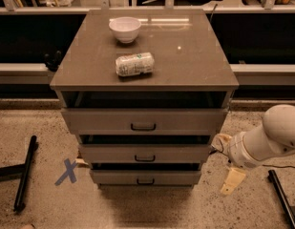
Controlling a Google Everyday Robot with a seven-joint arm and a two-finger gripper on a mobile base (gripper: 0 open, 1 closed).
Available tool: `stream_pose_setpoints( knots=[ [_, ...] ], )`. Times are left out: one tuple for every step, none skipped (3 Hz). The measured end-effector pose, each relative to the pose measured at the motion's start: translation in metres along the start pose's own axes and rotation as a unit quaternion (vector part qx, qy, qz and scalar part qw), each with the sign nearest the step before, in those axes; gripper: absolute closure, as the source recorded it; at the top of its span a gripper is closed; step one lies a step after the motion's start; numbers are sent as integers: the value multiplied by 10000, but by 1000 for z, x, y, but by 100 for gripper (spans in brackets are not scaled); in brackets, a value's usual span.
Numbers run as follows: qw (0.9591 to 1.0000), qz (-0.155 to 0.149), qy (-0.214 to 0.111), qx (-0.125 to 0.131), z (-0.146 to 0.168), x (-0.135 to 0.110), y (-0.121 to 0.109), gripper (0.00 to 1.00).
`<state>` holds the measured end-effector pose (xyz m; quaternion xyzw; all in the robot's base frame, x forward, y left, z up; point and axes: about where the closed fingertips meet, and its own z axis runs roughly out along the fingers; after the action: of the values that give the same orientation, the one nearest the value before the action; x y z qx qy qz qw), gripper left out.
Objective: Open bottom drawer
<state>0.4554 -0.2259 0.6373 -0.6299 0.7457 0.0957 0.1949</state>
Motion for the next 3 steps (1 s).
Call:
stream_pose_setpoints(
  knots=[
    [10000,0,0,0,0,0,0,0],
    [9997,-139,27,-181,36,12,5,0],
    [9976,-449,-32,-518,105,34,20,0]
  ],
)
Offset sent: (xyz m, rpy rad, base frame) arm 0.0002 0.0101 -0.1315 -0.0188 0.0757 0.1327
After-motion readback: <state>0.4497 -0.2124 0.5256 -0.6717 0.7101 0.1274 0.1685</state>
